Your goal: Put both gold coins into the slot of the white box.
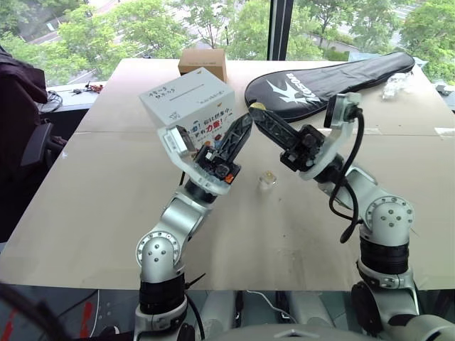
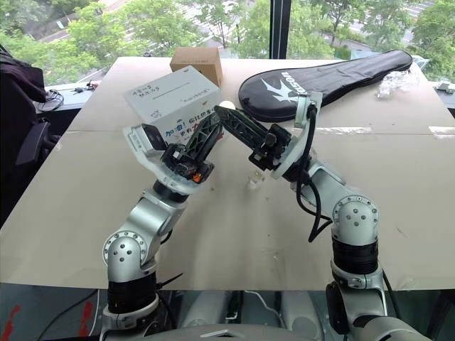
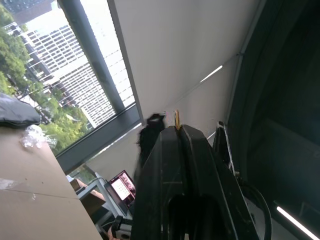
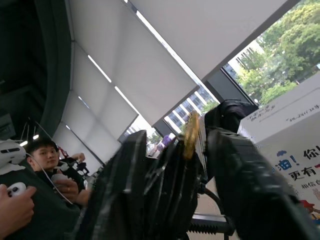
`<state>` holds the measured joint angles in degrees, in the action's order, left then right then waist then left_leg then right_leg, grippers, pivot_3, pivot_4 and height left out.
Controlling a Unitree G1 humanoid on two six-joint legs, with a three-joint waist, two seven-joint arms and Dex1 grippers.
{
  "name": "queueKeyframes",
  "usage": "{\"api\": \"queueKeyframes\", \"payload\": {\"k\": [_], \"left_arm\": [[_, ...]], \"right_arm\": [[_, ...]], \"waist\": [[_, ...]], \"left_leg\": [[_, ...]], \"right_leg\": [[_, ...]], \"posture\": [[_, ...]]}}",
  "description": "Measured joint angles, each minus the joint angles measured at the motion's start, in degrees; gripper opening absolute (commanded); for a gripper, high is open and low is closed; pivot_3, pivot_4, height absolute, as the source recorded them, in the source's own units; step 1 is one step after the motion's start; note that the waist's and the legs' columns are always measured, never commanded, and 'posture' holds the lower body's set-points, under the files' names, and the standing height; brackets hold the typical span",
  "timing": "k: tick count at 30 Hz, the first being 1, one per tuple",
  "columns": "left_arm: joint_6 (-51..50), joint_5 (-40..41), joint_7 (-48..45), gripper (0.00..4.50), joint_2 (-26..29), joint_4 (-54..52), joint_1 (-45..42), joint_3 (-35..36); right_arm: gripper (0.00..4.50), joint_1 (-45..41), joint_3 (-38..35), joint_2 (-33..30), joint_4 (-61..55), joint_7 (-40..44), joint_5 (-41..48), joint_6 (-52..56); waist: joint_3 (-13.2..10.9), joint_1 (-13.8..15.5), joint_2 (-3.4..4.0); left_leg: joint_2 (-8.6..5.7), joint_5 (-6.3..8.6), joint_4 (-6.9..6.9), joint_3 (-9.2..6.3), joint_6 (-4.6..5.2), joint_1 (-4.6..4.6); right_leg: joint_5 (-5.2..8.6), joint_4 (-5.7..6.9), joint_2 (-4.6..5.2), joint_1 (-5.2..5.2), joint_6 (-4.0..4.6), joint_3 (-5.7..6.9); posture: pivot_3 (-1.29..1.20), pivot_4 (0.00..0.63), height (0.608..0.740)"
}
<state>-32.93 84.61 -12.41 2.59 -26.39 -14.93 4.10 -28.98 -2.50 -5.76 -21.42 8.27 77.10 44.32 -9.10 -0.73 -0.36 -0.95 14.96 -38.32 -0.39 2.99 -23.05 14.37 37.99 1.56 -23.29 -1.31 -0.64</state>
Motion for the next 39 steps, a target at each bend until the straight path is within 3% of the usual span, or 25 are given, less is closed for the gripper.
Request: {"api": "queueKeyframes", "payload": {"k": [5, 8, 9, 10, 14, 19, 26, 31, 39], "left_arm": [[0.85, -2.02, 1.23, 0.0, 1.43, -0.05, -1.25, 0.13], [0.74, -4.25, 2.49, 0.0, 6.5, -0.01, -4.88, 1.3], [0.43, -5.07, 2.7, 0.0, 9.55, 0.11, -7.03, 2.66], [-0.96, -6.9, 2.12, 0.0, 17.18, 0.5, -10.32, 4.62], [-4.16, -12.65, -4.98, 0.0, 36.45, 5.22, -16.29, 11.14], [-3.52, -25.11, -22.68, 0.0, 50.78, 16.75, -16.3, 10.22], [4.19, -40.9, -41.09, 0.0, 53.0, 38.91, -21.73, 4.77], [11.57, -50.32, -49.97, 0.0, 47.92, 54.8, -31.69, 0.66], [17.64, -57.34, -59.09, 0.0, 43.58, 77.67, -46.32, -0.07]], "right_arm": [[3.47, -0.1, -2.46, -0.32, 0.27, -0.73, 0.05, -1.46], [3.47, 1.04, -3.19, -4.15, 0.18, 0.52, -1.23, -1.89], [3.47, 2.07, -3.16, -6.4, 0.05, 2.58, -3.0, -2.02], [3.47, 3.52, -2.94, -11.08, -0.14, 6.55, -6.15, -2.12], [3.47, 3.2, -1.62, -24.09, -0.74, 18.24, -20.3, -7.08], [3.47, 0.64, 0.75, -29.58, -2.29, 27.44, -29.73, -11.78], [3.47, -0.55, 1.03, -31.94, -3.3, 30.46, -33.19, -12.08], [3.47, -0.06, 1.32, -30.84, -4.89, 29.76, -34.12, -11.78], [3.47, 0.0, 1.32, -29.22, -6.35, 27.95, -34.04, -10.74]], "waist": [[-0.01, 0.03, -0.01], [-0.08, 0.09, -0.1], [-0.12, 0.09, -0.12], [-0.21, 0.08, -0.15], [-0.4, -0.37, -0.11], [-0.49, -0.13, -0.18], [-0.6, 0.36, -0.34], [-0.69, 0.98, -0.49], [-0.86, 1.07, -0.78]], "left_leg": [[0.0, 0.0, 0.01, -0.02, 0.0, -0.01], [0.0, 0.0, 0.02, -0.05, 0.0, -0.02], [0.0, 0.0, 0.01, -0.04, 0.0, -0.02], [0.0, 0.0, 0.02, -0.04, 0.0, -0.04], [0.0, 0.0, 0.15, 0.15, 0.01, 0.04], [0.07, -0.06, 0.41, 0.14, -0.11, -0.07], [0.07, -0.14, 0.24, 0.03, -0.26, -0.5], [-0.02, -0.14, 0.02, -0.01, -0.25, -0.86], [-0.03, -0.04, -0.02, -0.08, -0.07, -0.88]], "right_leg": [[0.0, -0.01, -0.01, -0.01, 0.0, 0.03], [0.0, -0.02, -0.01, -0.01, 0.0, 0.07], [0.0, -0.01, -0.02, -0.01, 0.0, 0.06], [0.01, -0.02, -0.07, -0.02, 0.0, 0.08], [0.03, -0.09, -0.39, -0.11, -0.04, -0.06], [0.08, -0.11, -0.25, -0.39, -0.07, -0.24], [0.06, -0.21, -0.04, -0.6, -0.06, 0.0], [0.05, -0.18, 0.11, -0.79, -0.08, 0.17], [0.06, -0.06, 0.08, -0.81, -0.08, 0.28]], "posture": [[0.0, 0.15, 0.74], [0.0, 0.15, 0.74], [0.0, 0.15, 0.74], [0.0, 0.15, 0.74], [0.0, 0.15, 0.74], [0.0, 0.15, 0.74], [0.0, 0.15, 0.74], [0.0, 0.15, 0.74], [0.0, 0.15, 0.74]]}}
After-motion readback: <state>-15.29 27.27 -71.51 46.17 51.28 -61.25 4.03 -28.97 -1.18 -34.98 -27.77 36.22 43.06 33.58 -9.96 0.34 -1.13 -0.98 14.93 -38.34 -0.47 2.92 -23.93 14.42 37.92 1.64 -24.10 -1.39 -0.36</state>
